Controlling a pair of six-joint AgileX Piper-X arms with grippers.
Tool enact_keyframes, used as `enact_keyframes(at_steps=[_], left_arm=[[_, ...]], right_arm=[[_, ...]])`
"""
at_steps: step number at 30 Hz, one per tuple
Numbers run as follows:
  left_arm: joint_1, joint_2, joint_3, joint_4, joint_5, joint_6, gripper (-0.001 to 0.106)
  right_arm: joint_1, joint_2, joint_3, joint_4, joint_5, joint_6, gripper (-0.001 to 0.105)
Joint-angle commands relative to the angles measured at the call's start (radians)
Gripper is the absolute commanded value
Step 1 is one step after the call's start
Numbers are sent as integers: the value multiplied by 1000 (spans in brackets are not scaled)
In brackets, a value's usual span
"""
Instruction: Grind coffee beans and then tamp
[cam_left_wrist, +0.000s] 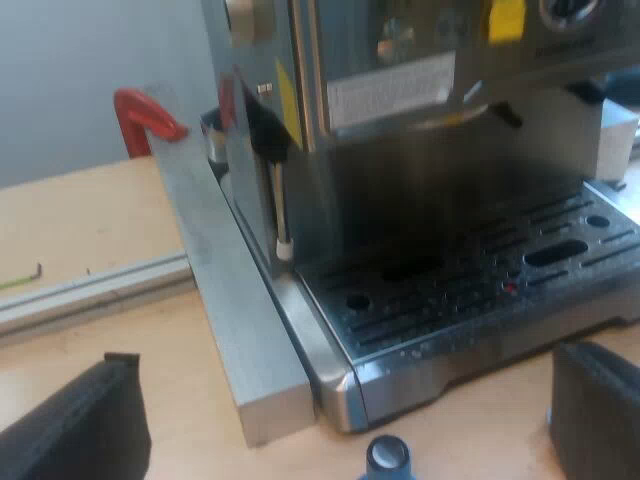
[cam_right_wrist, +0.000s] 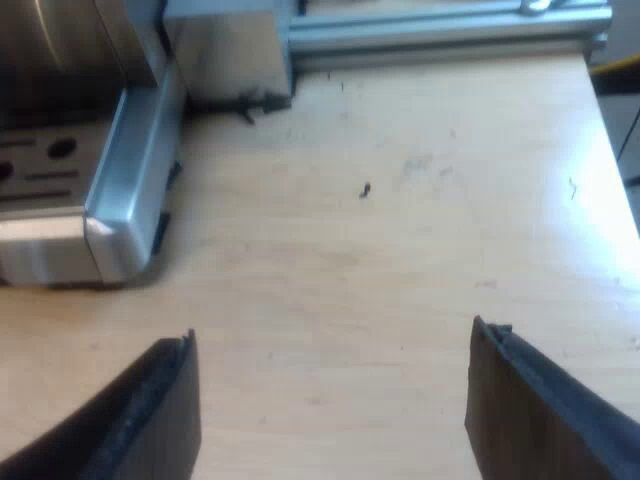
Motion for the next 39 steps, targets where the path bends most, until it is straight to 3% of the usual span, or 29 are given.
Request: enact_keyframes(at_steps=[1, 12, 39], left_arm=[[0, -136, 27, -28, 6, -2, 83], [0, -136, 120, -28, 6, -2, 83], [0, -136, 133, -35, -3, -5, 83]], right_arm=[[0, -45, 11, -7, -9, -4, 59], [0, -45, 70, -6, -9, -4, 59], [0, -45, 70, -6, -9, -4, 59]])
